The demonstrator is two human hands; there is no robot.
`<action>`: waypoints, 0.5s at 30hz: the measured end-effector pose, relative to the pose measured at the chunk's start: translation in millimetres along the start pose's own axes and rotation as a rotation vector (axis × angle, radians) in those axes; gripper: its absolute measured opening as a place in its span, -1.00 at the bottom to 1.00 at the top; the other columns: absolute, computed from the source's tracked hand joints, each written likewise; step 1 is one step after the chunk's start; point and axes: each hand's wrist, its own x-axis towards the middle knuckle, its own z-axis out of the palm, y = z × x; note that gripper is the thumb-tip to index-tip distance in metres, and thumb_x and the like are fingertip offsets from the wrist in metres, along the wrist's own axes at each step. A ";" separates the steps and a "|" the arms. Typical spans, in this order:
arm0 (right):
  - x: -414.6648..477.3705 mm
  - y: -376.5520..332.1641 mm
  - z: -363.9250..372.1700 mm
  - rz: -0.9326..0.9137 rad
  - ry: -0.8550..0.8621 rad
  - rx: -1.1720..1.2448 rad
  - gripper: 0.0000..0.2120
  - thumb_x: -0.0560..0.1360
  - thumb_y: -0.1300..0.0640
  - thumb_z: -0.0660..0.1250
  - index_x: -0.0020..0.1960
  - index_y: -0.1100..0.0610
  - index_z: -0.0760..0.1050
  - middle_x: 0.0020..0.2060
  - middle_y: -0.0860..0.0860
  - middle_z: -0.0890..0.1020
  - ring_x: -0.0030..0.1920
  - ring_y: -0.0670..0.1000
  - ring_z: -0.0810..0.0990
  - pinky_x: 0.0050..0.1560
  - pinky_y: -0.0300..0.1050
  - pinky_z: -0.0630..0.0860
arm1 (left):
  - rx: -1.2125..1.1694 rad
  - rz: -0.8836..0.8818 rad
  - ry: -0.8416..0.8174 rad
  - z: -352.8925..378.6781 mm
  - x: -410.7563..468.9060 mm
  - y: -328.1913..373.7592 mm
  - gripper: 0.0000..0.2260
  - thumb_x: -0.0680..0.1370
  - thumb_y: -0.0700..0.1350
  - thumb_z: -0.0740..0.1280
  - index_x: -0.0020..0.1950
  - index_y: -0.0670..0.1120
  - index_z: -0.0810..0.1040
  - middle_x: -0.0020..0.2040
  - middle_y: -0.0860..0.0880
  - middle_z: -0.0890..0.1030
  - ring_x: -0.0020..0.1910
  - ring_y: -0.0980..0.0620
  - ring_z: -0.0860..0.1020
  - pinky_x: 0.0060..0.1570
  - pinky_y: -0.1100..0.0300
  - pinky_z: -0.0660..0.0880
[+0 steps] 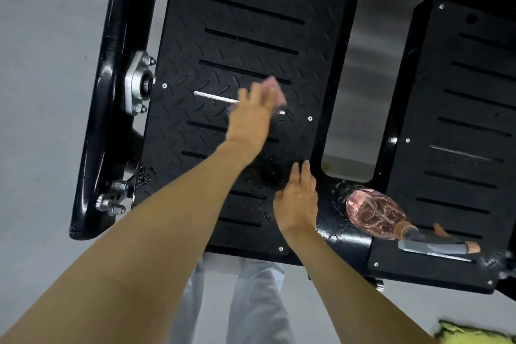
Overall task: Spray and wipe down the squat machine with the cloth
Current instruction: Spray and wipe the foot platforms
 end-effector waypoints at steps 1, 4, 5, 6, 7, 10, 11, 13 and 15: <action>-0.5 1.4 -0.4 -0.002 0.000 -0.007 -0.38 0.55 0.24 0.17 0.55 0.23 0.01 0.54 0.12 -0.03 0.51 0.08 0.03 0.49 -0.04 0.09 | 0.058 0.156 -0.046 2.4 -4.8 8.5 -0.29 0.43 -0.37 0.29 0.51 -0.10 0.06 0.37 -0.18 0.18 0.29 -0.18 0.25 0.11 0.04 0.49; -1.4 4.8 -1.3 -0.009 -0.011 -0.023 -0.35 0.56 0.21 0.18 0.55 0.22 -0.04 0.55 0.10 -0.06 0.52 0.07 0.00 0.50 -0.04 0.08 | 0.268 0.576 -0.127 10.0 -14.7 12.7 -0.29 0.50 -0.31 0.29 0.54 -0.11 -0.01 0.40 -0.15 0.13 0.31 -0.16 0.24 0.18 0.04 0.44; -1.6 5.7 -1.7 -0.013 -0.025 -0.029 -0.33 0.56 0.20 0.18 0.56 0.21 -0.08 0.55 0.09 -0.08 0.53 0.07 -0.02 0.51 -0.04 0.06 | 0.346 0.664 -0.122 8.0 -12.7 7.1 -0.28 0.50 -0.31 0.29 0.55 -0.12 -0.03 0.40 -0.14 0.13 0.31 -0.15 0.24 0.20 0.02 0.43; -1.8 6.2 -2.0 -0.017 -0.036 -0.035 -0.32 0.57 0.19 0.17 0.56 0.21 -0.11 0.55 0.09 -0.10 0.53 0.06 -0.03 0.51 -0.04 0.05 | 0.416 0.708 -0.110 5.1 -7.2 -0.2 -0.26 0.49 -0.32 0.31 0.55 -0.12 -0.04 0.40 -0.14 0.13 0.30 -0.16 0.25 0.22 0.00 0.43; -1.9 6.7 -2.2 -0.020 -0.043 -0.040 -0.32 0.57 0.18 0.17 0.56 0.21 -0.11 0.55 0.09 -0.12 0.53 0.06 -0.04 0.51 -0.04 0.05 | 0.453 0.685 -0.101 0.5 -0.1 -6.9 -0.24 0.46 -0.33 0.32 0.53 -0.12 -0.04 0.39 -0.15 0.14 0.30 -0.16 0.25 0.23 -0.02 0.42; -2.3 6.1 -1.6 -0.022 -0.057 -0.037 -0.33 0.57 0.18 0.16 0.56 0.23 -0.11 0.55 0.09 -0.15 0.53 0.07 -0.07 0.51 -0.05 0.04 | 0.249 0.258 -0.071 -12.5 19.0 -12.6 -0.29 0.41 -0.38 0.32 0.48 -0.11 0.08 0.37 -0.20 0.18 0.28 -0.20 0.27 0.11 -0.02 0.45; -2.5 5.8 -1.1 -0.019 -0.057 -0.033 -0.33 0.57 0.18 0.16 0.56 0.23 -0.11 0.55 0.09 -0.16 0.53 0.07 -0.08 0.51 -0.05 0.03 | 0.151 0.122 -0.051 -13.4 21.7 -8.0 -0.32 0.41 -0.38 0.31 0.46 -0.12 0.13 0.37 -0.21 0.19 0.27 -0.21 0.27 0.07 -0.02 0.48; -2.5 4.7 -0.6 -0.016 -0.056 -0.030 -0.33 0.57 0.19 0.16 0.56 0.23 -0.11 0.54 0.09 -0.17 0.53 0.07 -0.09 0.51 -0.05 0.03 | 0.053 0.027 -0.033 -11.8 20.7 6.5 -0.37 0.41 -0.38 0.31 0.43 -0.12 0.19 0.36 -0.22 0.19 0.27 -0.22 0.27 0.03 -0.02 0.54; -2.7 4.2 -1.0 -0.010 -0.060 -0.028 -0.32 0.57 0.19 0.16 0.56 0.23 -0.12 0.54 0.08 -0.18 0.54 0.06 -0.10 0.50 -0.05 0.03 | 0.028 0.152 -0.062 -3.0 12.3 19.7 -0.32 0.39 -0.40 0.30 0.45 -0.08 0.15 0.34 -0.20 0.19 0.25 -0.19 0.27 0.04 -0.01 0.54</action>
